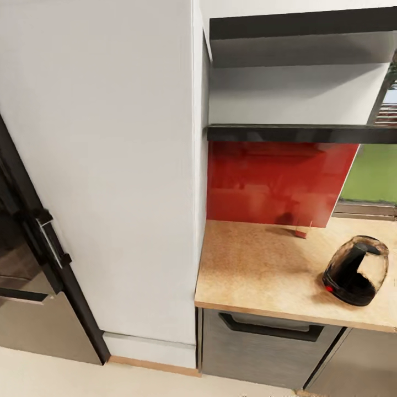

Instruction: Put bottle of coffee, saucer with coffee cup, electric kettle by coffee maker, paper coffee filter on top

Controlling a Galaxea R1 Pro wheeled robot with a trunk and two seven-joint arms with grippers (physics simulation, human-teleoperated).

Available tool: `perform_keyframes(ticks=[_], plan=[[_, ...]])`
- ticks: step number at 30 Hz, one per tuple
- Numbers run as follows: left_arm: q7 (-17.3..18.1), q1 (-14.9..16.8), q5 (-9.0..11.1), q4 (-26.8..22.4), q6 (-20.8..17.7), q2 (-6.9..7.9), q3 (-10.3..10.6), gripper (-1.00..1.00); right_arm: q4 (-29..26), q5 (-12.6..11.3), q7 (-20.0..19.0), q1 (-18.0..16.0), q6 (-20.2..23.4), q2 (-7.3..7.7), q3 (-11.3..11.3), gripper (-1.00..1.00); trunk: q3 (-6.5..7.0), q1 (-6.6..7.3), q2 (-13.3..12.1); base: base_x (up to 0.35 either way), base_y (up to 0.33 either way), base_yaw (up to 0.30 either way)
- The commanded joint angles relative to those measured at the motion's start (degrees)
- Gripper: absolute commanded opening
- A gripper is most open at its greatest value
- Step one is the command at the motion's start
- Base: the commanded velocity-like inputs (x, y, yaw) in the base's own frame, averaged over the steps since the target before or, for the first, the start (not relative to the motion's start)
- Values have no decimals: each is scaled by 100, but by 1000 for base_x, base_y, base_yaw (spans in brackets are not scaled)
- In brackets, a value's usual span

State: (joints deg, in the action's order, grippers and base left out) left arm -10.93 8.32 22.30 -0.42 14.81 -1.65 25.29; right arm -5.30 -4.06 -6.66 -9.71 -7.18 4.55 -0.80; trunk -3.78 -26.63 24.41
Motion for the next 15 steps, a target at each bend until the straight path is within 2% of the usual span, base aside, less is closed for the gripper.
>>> perform_keyframes(ticks=[1,15], plan=[[-23,3,38,4,16,-2,51,100,10,-43,-28,-6,-20,2,-10,100,-12,-3,12,6,9,-266],[-23,3,24,90,-2,2,55,100,11,-42,-28,-6,-20,2,-13,100,-12,-3,12,1,1,-266]])
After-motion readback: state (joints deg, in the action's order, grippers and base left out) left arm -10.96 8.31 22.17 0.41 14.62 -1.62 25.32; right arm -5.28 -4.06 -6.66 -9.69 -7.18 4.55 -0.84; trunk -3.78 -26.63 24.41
